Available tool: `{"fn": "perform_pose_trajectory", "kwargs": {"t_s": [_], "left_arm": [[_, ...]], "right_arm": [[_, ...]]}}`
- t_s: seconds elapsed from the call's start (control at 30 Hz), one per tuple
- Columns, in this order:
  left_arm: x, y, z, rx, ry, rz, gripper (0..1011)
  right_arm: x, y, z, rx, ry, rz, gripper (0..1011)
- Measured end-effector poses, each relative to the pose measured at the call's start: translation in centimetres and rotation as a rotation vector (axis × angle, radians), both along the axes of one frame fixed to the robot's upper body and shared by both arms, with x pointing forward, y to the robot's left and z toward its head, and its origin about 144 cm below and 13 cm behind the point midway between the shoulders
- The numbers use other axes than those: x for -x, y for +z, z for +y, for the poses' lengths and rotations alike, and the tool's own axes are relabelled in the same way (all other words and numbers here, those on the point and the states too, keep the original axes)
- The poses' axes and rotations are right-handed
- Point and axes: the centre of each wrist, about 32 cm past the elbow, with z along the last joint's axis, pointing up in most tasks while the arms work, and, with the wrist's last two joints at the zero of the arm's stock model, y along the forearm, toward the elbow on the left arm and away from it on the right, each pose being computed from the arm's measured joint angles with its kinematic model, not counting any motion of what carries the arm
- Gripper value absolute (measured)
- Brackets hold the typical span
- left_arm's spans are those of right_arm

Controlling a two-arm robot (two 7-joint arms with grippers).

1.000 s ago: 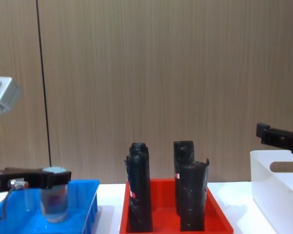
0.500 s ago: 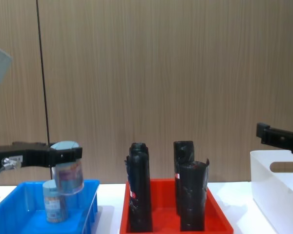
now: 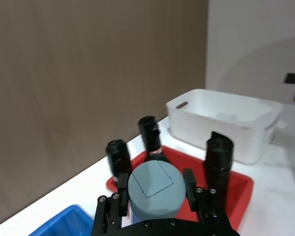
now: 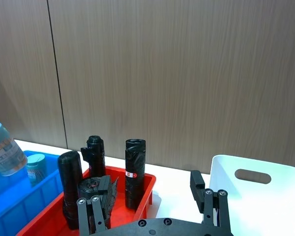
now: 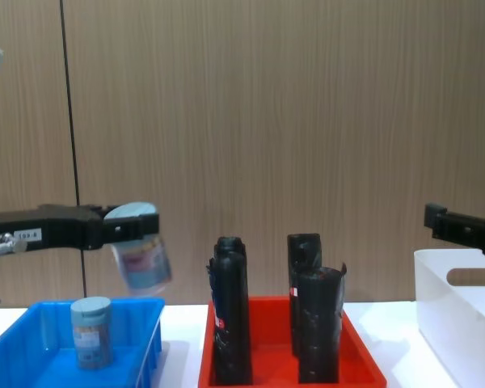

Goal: Pick the cotton swabs from the blue box and place them into the white box.

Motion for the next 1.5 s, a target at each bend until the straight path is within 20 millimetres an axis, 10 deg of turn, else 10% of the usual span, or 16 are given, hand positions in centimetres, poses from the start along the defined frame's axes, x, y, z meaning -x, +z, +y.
{"fn": "perform_pose_trajectory", "kwargs": {"t_s": [1.5], "left_arm": [[-2.2,1.3,-4.7,0.132,-0.485,-0.049,671]], "right_arm": [[0.0,0.0,0.0,0.000,0.000,0.000,1002]]}}
